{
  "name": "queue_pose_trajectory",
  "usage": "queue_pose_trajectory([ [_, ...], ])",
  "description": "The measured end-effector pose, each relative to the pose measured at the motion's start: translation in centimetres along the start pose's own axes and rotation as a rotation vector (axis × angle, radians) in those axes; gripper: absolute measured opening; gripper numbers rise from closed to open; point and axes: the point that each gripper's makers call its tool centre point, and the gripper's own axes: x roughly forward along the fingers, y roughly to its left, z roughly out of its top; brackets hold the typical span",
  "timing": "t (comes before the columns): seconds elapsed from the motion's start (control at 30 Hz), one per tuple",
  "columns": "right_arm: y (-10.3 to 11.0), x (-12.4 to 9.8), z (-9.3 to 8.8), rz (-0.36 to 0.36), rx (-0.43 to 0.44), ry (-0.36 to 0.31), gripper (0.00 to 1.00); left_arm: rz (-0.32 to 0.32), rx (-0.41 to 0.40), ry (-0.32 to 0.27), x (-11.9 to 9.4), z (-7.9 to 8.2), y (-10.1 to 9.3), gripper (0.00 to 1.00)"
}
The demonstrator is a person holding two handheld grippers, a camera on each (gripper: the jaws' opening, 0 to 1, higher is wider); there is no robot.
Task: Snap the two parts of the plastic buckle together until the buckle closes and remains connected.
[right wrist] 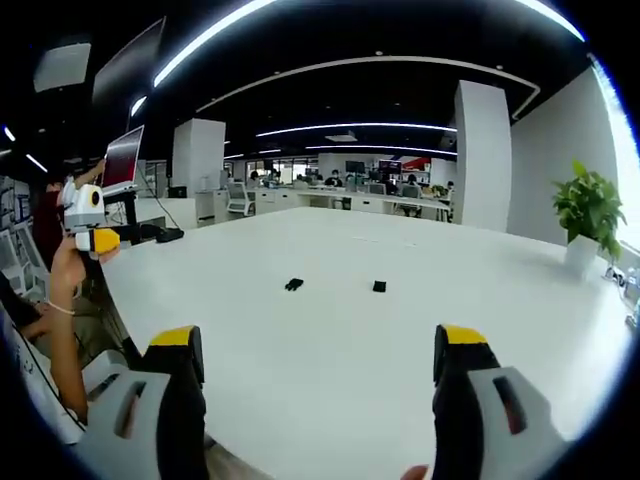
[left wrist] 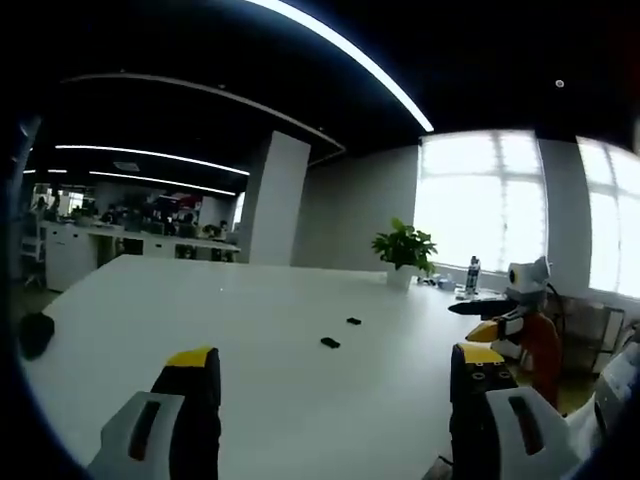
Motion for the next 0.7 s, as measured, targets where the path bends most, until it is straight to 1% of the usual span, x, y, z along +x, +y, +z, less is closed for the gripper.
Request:
queue_pose_trajectory([
  [0.7, 0.03, 0.31, -0.07, 0.002, -0.011, -0.002, 0.96, 0.002, -0.008, 0.004, 0.04, -0.35, 0.33, 0.96],
])
